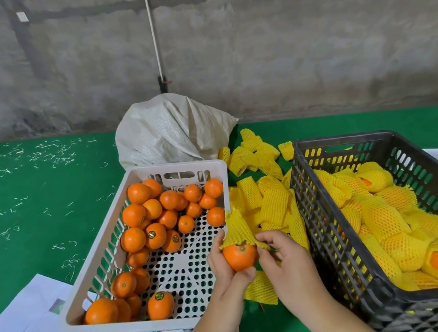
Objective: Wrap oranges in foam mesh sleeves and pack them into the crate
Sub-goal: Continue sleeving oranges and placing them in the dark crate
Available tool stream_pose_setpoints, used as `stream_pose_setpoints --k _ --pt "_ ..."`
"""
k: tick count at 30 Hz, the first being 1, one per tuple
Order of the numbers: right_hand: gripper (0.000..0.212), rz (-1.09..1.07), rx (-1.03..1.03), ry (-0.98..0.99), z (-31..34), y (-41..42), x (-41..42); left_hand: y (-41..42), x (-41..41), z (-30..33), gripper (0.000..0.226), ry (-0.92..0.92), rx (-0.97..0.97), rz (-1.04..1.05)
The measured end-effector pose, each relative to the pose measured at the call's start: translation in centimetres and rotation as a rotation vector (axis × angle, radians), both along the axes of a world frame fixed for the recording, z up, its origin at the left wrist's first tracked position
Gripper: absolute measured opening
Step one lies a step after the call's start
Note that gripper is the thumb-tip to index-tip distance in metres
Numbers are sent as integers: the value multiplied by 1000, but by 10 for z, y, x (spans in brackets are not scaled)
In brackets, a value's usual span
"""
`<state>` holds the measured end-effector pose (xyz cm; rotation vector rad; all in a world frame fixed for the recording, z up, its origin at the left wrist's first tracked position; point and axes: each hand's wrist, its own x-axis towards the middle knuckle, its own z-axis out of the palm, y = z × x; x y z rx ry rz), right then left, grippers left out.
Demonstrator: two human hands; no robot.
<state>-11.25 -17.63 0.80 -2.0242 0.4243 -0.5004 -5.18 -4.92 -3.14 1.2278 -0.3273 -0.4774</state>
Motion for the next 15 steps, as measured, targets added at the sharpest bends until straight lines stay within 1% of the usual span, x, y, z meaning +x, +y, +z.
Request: stream_pose_setpoints --k 2,3,4,6,8,12,14,15 --pt "24 7 -64 -13 5 -1 3 -1 0 0 67 -73 44 -13" --pt "23 13 -118 -31 9 -1 2 -3 -2 1 66 -97 55 -20" --pt "22 20 -179 -53 12 0 1 -1 -5 1 60 -91 29 -16" --pt "20 59 -319 -83 17 4 -4 0 -6 -5 48 -68 2 86" --pt "21 121 -426 -78 20 8 -8 -5 -4 -9 48 -42 15 173" --pt "26 156 -420 -38 24 -3 -1 -11 2 -13 51 73 -16 272" --pt "31 149 -379 -9 23 -5 3 -11 5 -15 48 137 -60 239" --pt "32 143 -347 -13 22 -3 4 -11 6 -15 46 135 -69 194"
